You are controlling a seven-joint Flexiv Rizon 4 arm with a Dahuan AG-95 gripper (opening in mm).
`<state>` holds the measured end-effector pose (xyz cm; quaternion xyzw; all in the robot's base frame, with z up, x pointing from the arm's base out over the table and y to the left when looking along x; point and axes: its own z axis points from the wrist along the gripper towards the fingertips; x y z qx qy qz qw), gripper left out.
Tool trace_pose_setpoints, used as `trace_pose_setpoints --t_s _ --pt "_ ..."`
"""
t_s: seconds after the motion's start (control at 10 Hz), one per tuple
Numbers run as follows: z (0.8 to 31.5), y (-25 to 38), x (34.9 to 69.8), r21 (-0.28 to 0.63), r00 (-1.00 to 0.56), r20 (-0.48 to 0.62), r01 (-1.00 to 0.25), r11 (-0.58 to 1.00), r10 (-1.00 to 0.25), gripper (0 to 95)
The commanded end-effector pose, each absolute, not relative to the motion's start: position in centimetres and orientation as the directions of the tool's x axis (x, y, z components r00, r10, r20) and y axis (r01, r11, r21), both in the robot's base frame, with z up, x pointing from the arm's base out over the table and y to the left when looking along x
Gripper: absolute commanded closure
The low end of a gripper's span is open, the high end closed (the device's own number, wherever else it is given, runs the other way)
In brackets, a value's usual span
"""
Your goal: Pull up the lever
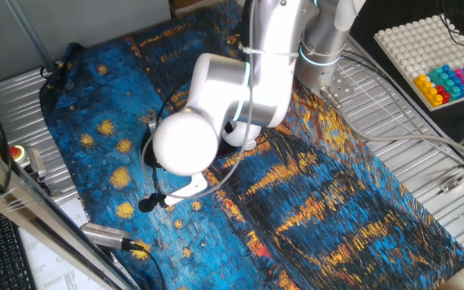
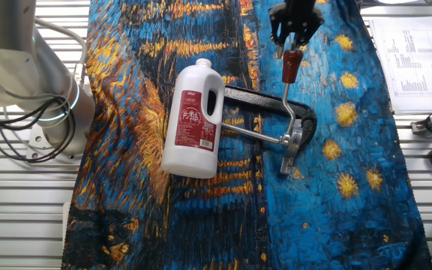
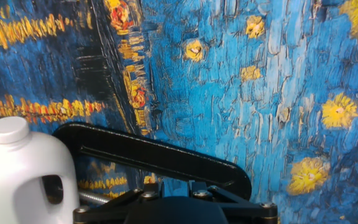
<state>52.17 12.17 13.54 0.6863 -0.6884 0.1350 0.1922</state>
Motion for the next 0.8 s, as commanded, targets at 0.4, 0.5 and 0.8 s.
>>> trace_pose_setpoints --t_s 0.4,0.5,0.8 --pt "13.2 11.9 52.1 0.080 0.025 0.491 -0.997 0.017 -0.871 76.0" --pt "13.4 11.7 52.0 0.081 0.025 0.490 -0.997 0.017 -0.872 76.0" --pt "14.1 10.9 51.7 0.083 0.031 0.487 -0.997 0.011 -0.873 76.0"
